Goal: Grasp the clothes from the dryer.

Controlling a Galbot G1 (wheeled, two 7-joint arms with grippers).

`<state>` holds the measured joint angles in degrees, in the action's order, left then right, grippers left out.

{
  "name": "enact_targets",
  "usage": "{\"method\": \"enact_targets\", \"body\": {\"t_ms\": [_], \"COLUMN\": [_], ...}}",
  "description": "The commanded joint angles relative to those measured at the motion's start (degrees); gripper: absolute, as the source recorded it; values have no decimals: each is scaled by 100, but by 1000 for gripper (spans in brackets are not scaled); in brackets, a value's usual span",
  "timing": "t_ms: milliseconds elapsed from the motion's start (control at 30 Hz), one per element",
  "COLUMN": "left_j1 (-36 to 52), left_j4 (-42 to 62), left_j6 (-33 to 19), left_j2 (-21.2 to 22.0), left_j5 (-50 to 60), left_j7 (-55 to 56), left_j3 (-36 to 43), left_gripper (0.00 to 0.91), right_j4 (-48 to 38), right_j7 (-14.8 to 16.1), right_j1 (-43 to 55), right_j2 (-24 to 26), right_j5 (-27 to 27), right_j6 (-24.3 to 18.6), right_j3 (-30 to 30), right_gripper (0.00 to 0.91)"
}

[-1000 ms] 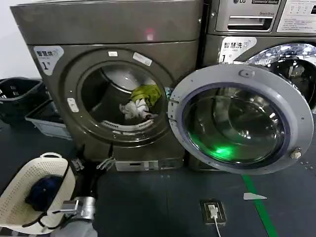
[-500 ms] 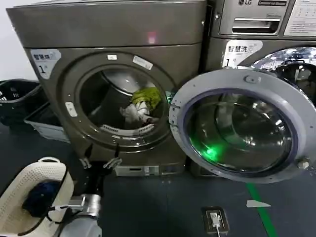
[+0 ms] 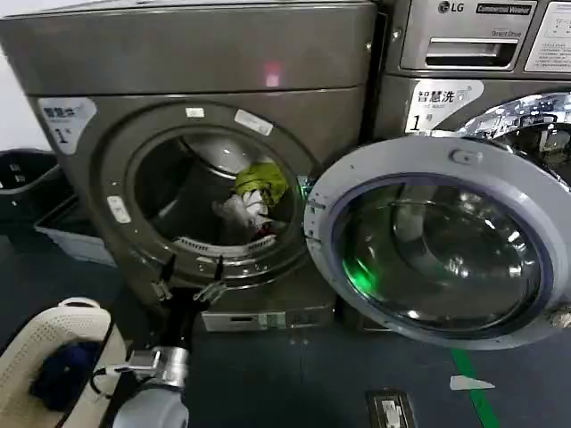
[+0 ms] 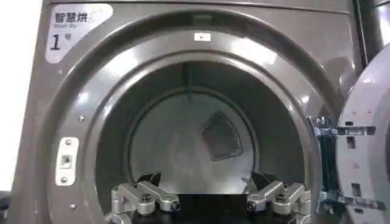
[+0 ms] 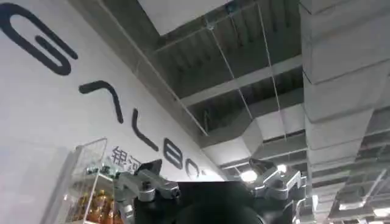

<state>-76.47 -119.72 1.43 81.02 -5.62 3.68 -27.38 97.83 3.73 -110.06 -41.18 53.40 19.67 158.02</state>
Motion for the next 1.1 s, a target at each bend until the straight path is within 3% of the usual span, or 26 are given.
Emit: {"method": "enact_targets", "body": {"t_ms": [33, 233, 600, 667, 1100], "left_j1": [82, 112, 216, 516, 2828], "left_j4": [82, 71, 217, 457, 2773], "left_j6": [2, -19, -35, -43, -69], "left_j2": [4, -5, -96, -107, 39], "left_j5": [-21, -31, -56, -117, -218], "left_j7": [0, -13, -54, -52, -82], "left_j3": [33, 47, 6, 25, 340], "left_gripper": [907, 907, 907, 907, 907], "right_j4": [19, -27, 4, 18, 10], "right_j7": [-9, -6, 10, 84, -55], "right_j1": [-36, -244, -2, 14, -111], "right_j2": [-1, -7, -88, -114, -10], "right_j5": [34, 142, 26, -207, -448], "right_j6": [2, 4, 28, 51, 194], "right_j3": [46, 290, 68, 37, 149], "right_gripper": [907, 907, 907, 907, 907]}}
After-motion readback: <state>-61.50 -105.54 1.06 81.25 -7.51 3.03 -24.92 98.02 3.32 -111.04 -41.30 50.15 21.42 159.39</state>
